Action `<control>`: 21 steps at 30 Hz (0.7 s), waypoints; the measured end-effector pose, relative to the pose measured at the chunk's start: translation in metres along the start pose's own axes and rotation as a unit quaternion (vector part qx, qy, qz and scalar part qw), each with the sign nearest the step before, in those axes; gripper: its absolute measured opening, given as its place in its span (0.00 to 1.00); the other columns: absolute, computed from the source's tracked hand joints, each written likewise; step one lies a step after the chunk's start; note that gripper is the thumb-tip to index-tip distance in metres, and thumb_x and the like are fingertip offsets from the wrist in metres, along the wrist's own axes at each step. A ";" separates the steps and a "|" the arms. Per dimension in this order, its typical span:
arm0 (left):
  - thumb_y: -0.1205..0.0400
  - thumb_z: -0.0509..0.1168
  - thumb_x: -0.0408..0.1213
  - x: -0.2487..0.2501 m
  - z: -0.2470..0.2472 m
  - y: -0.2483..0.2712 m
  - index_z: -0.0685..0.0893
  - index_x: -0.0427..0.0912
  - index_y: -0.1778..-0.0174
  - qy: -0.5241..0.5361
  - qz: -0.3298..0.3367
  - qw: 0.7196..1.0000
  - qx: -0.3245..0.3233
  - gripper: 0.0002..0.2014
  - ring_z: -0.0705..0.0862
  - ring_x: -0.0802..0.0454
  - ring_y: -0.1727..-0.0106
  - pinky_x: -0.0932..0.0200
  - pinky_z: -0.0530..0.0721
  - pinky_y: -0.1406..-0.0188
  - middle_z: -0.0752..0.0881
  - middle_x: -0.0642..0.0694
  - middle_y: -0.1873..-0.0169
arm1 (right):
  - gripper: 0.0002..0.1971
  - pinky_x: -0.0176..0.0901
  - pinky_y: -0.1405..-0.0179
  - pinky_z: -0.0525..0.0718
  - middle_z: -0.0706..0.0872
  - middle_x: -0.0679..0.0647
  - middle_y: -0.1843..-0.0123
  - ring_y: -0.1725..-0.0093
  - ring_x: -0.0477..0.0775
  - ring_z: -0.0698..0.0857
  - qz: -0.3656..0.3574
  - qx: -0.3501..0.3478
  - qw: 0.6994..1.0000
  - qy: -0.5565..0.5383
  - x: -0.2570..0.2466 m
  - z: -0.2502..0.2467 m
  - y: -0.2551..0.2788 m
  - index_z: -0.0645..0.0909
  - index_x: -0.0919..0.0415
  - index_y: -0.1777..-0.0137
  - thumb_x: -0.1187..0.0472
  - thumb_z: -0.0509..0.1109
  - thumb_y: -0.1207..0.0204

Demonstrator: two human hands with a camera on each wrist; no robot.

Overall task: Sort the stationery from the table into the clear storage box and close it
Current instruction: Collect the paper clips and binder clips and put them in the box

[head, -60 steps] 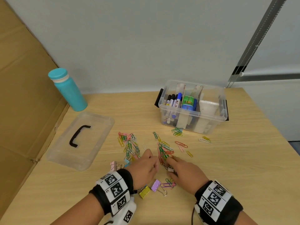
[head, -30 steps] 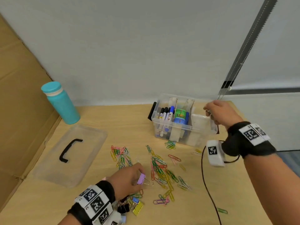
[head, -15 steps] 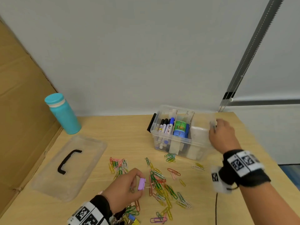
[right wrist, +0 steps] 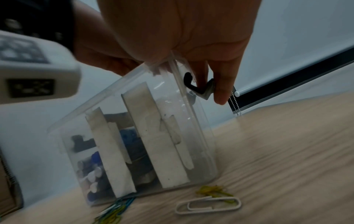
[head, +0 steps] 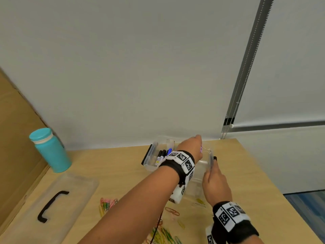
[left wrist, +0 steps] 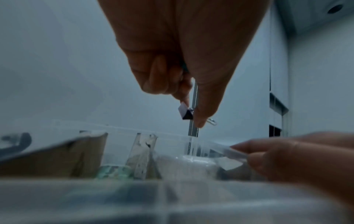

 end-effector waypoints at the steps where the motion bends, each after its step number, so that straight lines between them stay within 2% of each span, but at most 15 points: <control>1: 0.22 0.66 0.34 0.001 0.005 -0.009 0.73 0.39 0.35 -0.013 -0.005 1.000 -0.013 0.19 0.83 0.39 0.44 0.48 0.81 0.48 0.81 0.39 0.42 | 0.28 0.55 0.55 0.84 0.82 0.62 0.35 0.45 0.65 0.82 0.001 -0.002 1.000 0.005 0.000 0.000 -0.001 0.51 0.54 0.18 0.56 0.50 0.17; 3: 0.22 0.68 0.38 0.000 0.015 -0.021 0.69 0.37 0.30 -0.049 -0.017 0.997 -0.050 0.26 0.80 0.36 0.38 0.46 0.80 0.43 0.76 0.37 0.36 | 0.29 0.54 0.55 0.84 0.79 0.59 0.31 0.43 0.63 0.82 -0.005 -0.006 1.000 0.014 0.001 0.000 -0.001 0.50 0.53 0.17 0.55 0.49 0.17; 6: 0.20 0.66 0.36 -0.005 0.023 -0.024 0.70 0.35 0.27 -0.068 -0.018 0.993 -0.090 0.25 0.77 0.37 0.33 0.47 0.77 0.35 0.77 0.35 0.33 | 0.29 0.53 0.54 0.83 0.76 0.57 0.28 0.42 0.62 0.80 -0.009 -0.016 1.000 0.018 0.000 -0.001 -0.001 0.48 0.53 0.17 0.56 0.49 0.17; 8: 0.20 0.64 0.32 -0.007 0.021 -0.014 0.70 0.38 0.26 -0.029 -0.008 0.997 -0.070 0.25 0.77 0.40 0.32 0.48 0.77 0.33 0.77 0.36 0.31 | 0.29 0.53 0.52 0.82 0.75 0.57 0.26 0.40 0.63 0.79 -0.008 -0.022 1.000 0.019 -0.001 -0.002 0.000 0.47 0.53 0.16 0.57 0.49 0.17; 11: 0.19 0.63 0.32 -0.018 0.011 0.018 0.70 0.44 0.25 0.053 0.004 0.999 0.003 0.25 0.78 0.44 0.33 0.48 0.77 0.32 0.76 0.42 0.30 | 0.28 0.53 0.53 0.82 0.75 0.57 0.26 0.42 0.63 0.80 -0.018 -0.017 1.000 0.014 0.000 -0.002 0.000 0.47 0.51 0.17 0.56 0.48 0.16; 15: 0.18 0.61 0.30 -0.051 -0.002 0.076 0.74 0.47 0.29 0.171 -0.026 0.984 0.050 0.21 0.81 0.52 0.36 0.52 0.81 0.34 0.80 0.47 0.33 | 0.28 0.55 0.51 0.83 0.76 0.59 0.28 0.43 0.65 0.80 -0.017 -0.014 1.000 0.001 0.002 -0.001 -0.001 0.49 0.51 0.17 0.57 0.48 0.17; 19: 0.17 0.62 0.34 -0.093 -0.010 0.139 0.77 0.51 0.33 0.150 -0.069 0.983 0.078 0.17 0.82 0.62 0.44 0.62 0.82 0.41 0.82 0.58 0.39 | 0.27 0.57 0.50 0.82 0.78 0.61 0.30 0.42 0.67 0.79 -0.009 -0.014 1.000 0.002 0.004 0.002 -0.004 0.51 0.54 0.18 0.57 0.49 0.17; 21: 0.17 0.62 0.34 -0.114 -0.011 0.170 0.79 0.52 0.35 0.139 -0.094 0.982 0.082 0.16 0.82 0.63 0.47 0.66 0.81 0.45 0.82 0.60 0.41 | 0.27 0.57 0.48 0.81 0.77 0.62 0.30 0.41 0.68 0.79 -0.005 -0.023 1.000 0.000 0.004 0.002 -0.004 0.52 0.56 0.18 0.57 0.49 0.16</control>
Point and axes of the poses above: each hand's wrist, its own y-axis away from the middle knuckle, its own z-axis out of the palm, x = y × z, the point moved 1 cm from there along -y, towards the middle knuckle
